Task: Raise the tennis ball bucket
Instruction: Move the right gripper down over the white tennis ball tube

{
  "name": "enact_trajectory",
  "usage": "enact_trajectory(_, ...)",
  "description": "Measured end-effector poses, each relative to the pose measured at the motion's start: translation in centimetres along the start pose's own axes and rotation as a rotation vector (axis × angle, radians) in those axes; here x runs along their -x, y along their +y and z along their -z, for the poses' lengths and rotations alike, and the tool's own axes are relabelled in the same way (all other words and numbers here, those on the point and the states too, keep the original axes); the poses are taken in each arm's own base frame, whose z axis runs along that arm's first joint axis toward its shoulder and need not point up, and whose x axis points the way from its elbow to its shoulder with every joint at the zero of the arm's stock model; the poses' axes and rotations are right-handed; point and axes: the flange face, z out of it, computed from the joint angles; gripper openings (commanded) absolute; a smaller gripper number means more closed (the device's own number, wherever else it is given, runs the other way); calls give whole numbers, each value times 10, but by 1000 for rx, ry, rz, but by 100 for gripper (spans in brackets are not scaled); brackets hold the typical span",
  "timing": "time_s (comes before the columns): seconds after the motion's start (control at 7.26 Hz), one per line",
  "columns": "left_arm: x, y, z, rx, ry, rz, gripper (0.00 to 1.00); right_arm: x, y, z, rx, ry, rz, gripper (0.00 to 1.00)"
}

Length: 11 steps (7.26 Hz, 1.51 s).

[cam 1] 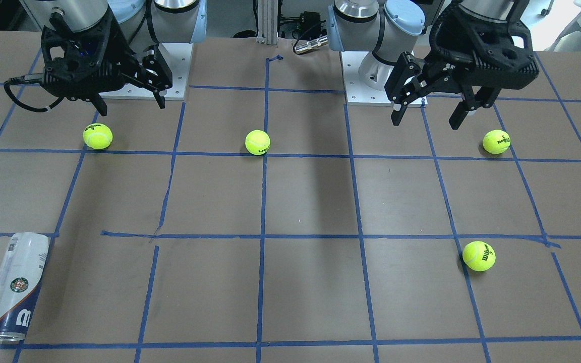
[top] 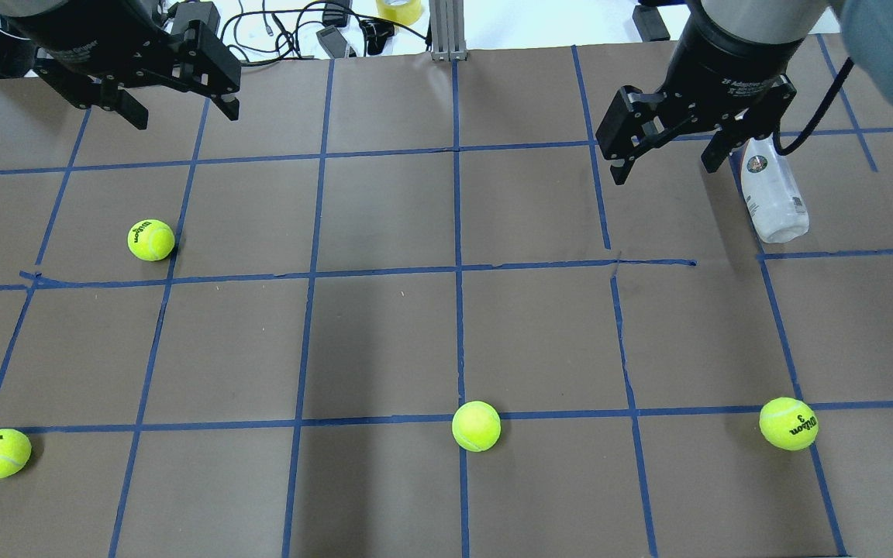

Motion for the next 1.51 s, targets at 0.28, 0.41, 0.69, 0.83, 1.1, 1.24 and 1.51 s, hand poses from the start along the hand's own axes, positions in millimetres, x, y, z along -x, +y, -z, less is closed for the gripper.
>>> enact_trajectory(0.28, -3, 1, -4, 9, -4, -1, 100, 0, 0, 0, 1, 2, 3, 100)
enact_trajectory(0.41, -4, 2, -4, 14, -9, -1, 100, 0, -1, -2, 5, 0, 0, 100)
enact_trajectory(0.69, -5, 5, -3, 19, -14, 1, 100, -2, -5, -3, 4, 0, -8, 100)
enact_trajectory(0.83, -4, 5, -4, 20, -17, 1, 100, -2, -6, 2, -5, 3, -28, 100)
enact_trajectory(1.1, -3, 6, -5, 23, -24, 1, 100, -7, -7, 11, -20, 34, -73, 100)
enact_trajectory(1.24, -4, 6, -5, 24, -25, 0, 100, -12, -12, 8, -12, 42, -87, 100)
enact_trajectory(1.51, -4, 5, -7, 25, -25, 0, 100, -66, -56, -27, 43, 43, -138, 100)
